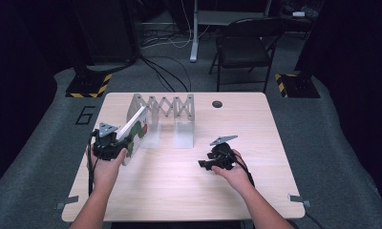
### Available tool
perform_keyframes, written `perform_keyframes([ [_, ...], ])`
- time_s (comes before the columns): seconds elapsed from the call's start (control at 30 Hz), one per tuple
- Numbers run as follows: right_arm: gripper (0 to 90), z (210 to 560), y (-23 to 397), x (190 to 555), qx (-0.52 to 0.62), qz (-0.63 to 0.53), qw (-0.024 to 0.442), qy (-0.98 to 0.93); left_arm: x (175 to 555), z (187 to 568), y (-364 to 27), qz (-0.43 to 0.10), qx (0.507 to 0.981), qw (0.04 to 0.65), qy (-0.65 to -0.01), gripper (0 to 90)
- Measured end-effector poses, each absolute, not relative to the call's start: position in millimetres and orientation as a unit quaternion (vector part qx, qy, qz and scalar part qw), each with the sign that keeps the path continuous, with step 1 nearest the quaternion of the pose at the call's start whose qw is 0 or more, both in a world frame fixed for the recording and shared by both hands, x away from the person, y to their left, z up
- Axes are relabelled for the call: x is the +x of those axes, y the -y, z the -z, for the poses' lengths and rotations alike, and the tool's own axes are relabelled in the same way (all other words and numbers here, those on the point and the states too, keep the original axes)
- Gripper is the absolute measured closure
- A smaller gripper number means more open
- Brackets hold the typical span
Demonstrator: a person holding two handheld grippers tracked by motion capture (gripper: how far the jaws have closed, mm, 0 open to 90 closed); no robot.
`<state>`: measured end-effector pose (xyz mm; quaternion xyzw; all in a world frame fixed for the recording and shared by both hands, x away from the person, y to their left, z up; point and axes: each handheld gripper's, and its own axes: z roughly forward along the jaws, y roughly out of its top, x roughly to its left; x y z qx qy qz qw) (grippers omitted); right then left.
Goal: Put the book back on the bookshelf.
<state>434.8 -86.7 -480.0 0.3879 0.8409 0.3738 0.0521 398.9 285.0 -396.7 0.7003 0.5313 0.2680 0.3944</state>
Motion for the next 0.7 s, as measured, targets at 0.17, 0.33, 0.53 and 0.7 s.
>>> perform_keyframes([
  [0.17, 43.9, 480.3, 86.1, 434.5, 0.390, -0.373, 0.051, -0.840, 405.5, 400.0, -284.0, -0.265, 0.701, 0.388, -0.537, 75.7],
  [0.33, 43.9, 480.0, 86.5, 434.4, 0.389, -0.374, 0.051, -0.840, 412.4, 403.6, -281.7, -0.267, 0.699, 0.384, -0.542, 75.7],
  [0.53, 43.9, 480.4, 86.8, 434.8, 0.388, -0.376, 0.052, -0.840, 418.1, 407.8, -279.6, -0.269, 0.691, 0.385, -0.549, 75.7],
  [0.7, 43.8, 480.9, 86.5, 435.1, 0.388, -0.375, 0.051, -0.840, 421.7, 411.6, -277.1, -0.269, 0.691, 0.382, -0.551, 75.7],
])
